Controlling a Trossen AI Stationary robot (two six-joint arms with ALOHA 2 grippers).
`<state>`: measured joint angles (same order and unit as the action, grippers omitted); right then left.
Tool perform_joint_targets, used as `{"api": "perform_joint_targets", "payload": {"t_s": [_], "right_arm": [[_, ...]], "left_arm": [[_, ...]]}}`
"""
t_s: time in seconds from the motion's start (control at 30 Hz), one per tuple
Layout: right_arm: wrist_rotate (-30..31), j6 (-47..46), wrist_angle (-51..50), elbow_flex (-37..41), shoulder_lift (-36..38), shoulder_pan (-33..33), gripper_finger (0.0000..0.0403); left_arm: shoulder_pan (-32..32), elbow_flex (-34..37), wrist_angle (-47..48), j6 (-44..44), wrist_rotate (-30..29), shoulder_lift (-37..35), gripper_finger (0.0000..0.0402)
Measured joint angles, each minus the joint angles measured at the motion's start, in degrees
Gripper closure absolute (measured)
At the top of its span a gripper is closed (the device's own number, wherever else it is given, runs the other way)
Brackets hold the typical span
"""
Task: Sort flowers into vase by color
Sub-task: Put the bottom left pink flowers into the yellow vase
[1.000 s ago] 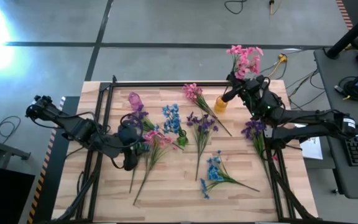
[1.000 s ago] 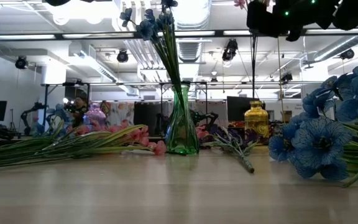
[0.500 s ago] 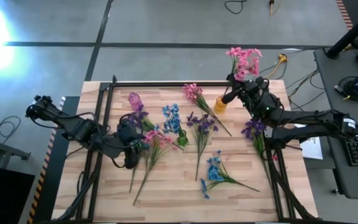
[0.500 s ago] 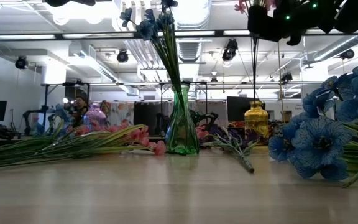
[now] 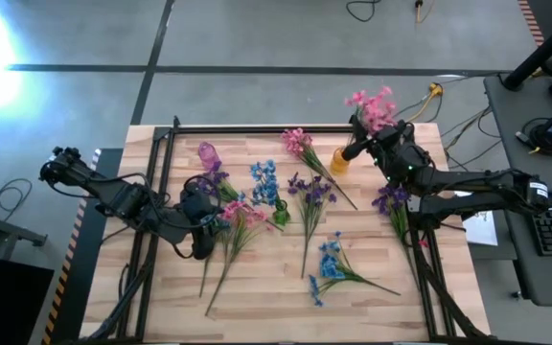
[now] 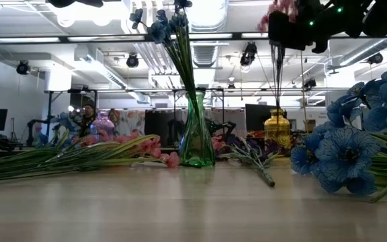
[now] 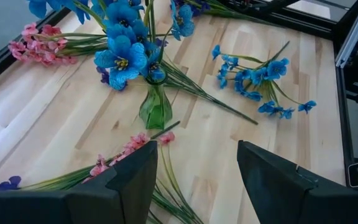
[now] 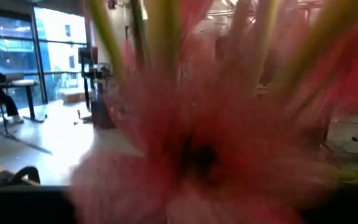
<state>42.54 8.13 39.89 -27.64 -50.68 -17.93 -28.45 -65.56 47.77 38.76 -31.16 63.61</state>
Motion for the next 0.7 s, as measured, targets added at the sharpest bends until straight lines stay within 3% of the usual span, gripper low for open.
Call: {"api": "perform_joint_targets", "payload": {"t_s": [0.47,0.7], "right_arm": [[0.03,-8.62,-14.78,0.02,0.37,0.04,0.0222],[-0.93,-12.83,-23.57,0.02,4.0,0.34,0.0173]], "left_arm": [[0.0,0.07,0.21,0.49,-1.46,0.04,0.0192],[0.04,0.11,2.55,5.06,-1.51,0.04,0.0192]]}}
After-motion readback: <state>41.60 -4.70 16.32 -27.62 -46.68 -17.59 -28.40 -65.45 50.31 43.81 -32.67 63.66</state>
